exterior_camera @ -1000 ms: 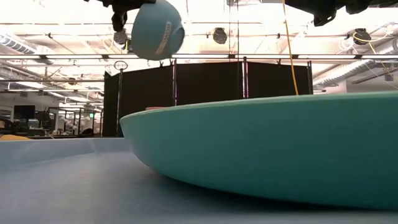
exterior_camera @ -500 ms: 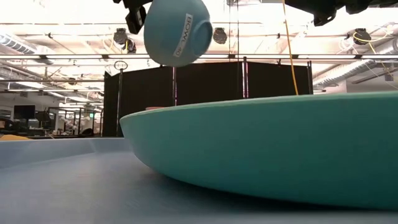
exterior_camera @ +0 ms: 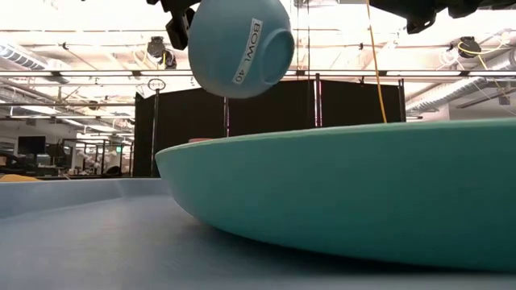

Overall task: Set up tray
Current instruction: Put the blue bowl on top of the light blue serving tray

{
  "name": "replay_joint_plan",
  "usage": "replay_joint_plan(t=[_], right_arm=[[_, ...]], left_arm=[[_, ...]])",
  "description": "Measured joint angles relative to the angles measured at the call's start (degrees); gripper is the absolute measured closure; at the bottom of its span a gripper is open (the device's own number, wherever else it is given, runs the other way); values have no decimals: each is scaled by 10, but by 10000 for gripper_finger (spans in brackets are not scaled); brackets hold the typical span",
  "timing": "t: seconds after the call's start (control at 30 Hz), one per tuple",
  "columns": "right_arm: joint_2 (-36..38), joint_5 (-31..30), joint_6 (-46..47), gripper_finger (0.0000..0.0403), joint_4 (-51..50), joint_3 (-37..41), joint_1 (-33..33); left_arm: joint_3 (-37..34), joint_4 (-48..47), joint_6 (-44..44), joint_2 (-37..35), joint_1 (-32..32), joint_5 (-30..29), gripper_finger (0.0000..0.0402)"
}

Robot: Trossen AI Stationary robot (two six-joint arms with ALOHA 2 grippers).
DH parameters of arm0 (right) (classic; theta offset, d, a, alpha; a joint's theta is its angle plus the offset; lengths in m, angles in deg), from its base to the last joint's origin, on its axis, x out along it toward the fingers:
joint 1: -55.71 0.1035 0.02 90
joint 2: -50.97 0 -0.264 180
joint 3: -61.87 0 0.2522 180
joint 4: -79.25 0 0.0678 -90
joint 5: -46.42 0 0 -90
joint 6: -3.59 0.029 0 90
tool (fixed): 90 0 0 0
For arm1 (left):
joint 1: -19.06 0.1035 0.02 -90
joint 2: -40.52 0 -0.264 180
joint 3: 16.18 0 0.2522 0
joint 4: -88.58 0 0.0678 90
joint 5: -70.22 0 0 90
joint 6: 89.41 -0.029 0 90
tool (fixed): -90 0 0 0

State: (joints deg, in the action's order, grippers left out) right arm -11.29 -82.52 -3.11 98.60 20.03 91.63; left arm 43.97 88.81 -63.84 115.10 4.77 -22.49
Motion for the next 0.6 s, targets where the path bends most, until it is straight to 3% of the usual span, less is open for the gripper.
replay_joint_plan(t=[0.4, 0.6], right_arm=[[0, 0, -2, 261, 0, 0, 0], [0, 0, -2, 261, 0, 0, 0]], left_arm=[[0, 32, 20, 49, -31, 1, 394], [34, -15, 10, 65, -39, -3, 394]])
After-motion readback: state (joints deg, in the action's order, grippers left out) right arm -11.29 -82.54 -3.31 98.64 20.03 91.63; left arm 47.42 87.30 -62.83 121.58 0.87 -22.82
